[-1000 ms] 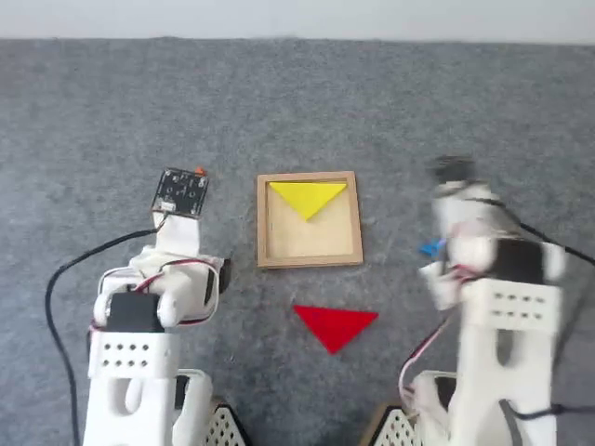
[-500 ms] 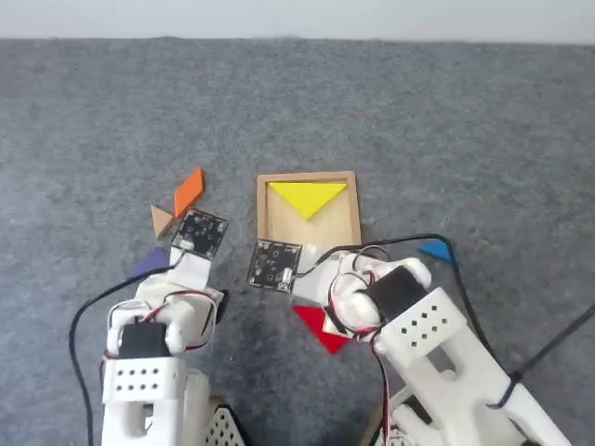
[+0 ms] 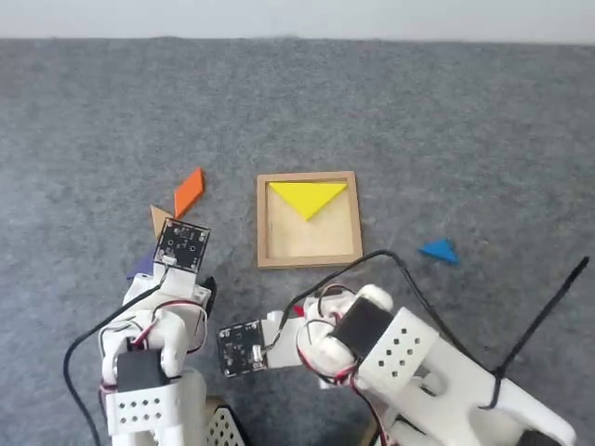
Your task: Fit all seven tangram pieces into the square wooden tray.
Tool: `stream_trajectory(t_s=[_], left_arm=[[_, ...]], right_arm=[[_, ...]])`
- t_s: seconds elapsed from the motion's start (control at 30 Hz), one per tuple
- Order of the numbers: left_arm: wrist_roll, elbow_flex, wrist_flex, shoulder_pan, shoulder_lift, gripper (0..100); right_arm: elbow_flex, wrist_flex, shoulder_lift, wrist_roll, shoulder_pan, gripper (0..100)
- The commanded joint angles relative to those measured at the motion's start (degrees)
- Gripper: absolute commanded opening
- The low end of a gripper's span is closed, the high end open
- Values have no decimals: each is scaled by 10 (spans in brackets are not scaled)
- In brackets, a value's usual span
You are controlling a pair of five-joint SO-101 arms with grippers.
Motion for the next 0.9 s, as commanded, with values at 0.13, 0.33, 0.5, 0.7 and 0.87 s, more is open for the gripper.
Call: stream_trajectory(t_s=[0.13,0.33,0.5,0.7,0.87], left_arm=[[-5,-1,4,-2,-18,207],[-5,23,-10,-2,-19,203],[-5,65,-37,-2,-19,203],[-4,65,-36,-3,-19,203],[-5,65,-36,-3,-19,203]], right_arm=[[-104,24,139,-75,29,355],[-181,5,216,-147,58,354],[-181,13,185,-149,59,354],[-176,75,36,-149,60,354],[-175,130,-117,-149,61,190]])
